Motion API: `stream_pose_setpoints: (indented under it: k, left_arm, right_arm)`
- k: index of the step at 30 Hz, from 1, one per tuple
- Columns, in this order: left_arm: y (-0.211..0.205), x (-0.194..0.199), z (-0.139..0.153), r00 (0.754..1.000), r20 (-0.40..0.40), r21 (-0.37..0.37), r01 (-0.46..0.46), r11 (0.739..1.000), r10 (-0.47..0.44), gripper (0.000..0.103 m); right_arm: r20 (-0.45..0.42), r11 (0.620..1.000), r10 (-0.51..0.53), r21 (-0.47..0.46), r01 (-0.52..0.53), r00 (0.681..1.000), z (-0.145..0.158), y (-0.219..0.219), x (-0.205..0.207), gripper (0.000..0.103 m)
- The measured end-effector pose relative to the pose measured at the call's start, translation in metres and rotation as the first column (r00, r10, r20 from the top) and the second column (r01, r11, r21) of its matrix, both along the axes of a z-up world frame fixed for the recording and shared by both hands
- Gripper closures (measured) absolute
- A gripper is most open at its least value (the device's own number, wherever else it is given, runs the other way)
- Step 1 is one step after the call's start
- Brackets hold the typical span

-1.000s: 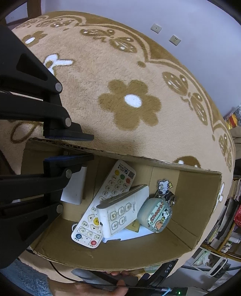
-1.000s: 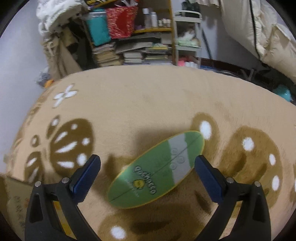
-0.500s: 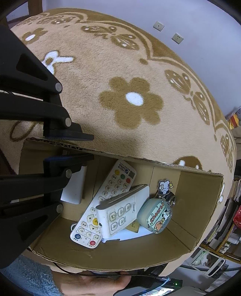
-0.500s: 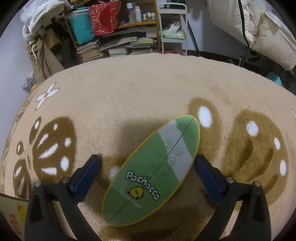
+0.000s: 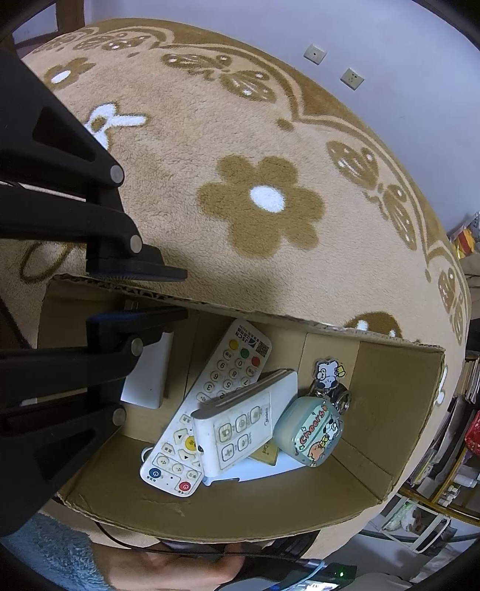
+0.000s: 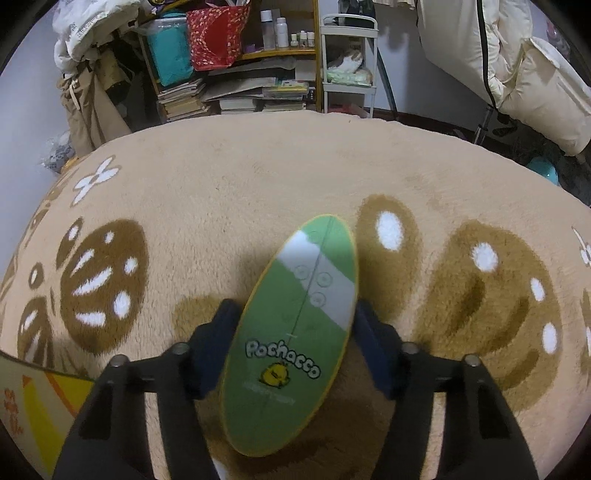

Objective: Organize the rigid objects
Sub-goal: 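Lift the Pochacco board with the right gripper over the box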

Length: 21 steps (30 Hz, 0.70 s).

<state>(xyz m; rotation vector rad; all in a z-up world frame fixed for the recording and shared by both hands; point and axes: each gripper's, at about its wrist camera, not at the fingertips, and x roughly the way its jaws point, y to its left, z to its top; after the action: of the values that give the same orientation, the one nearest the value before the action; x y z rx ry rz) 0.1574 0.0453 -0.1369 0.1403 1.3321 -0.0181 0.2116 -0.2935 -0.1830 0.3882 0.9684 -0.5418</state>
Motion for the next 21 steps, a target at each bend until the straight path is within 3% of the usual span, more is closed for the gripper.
stream_pose_setpoints:
  k: [13, 21]
  left_arm:
    - [0.0, -0.001, 0.001, 1.0, 0.0, -0.011, -0.015, 1.0, 0.015, 0.089]
    - [-0.002, -0.003, 0.002, 1.0, 0.006, 0.0, -0.015, 1.0, 0.015, 0.09]
  right_arm:
    - [0.045, 0.992, 0.078, 0.097, -0.082, 0.996, 0.012, 0.0, -0.028, 0.042]
    - [0.115, 0.983, 0.15, 0.091, -0.161, 0.982, 0.042, 0.02, -0.047, 0.042]
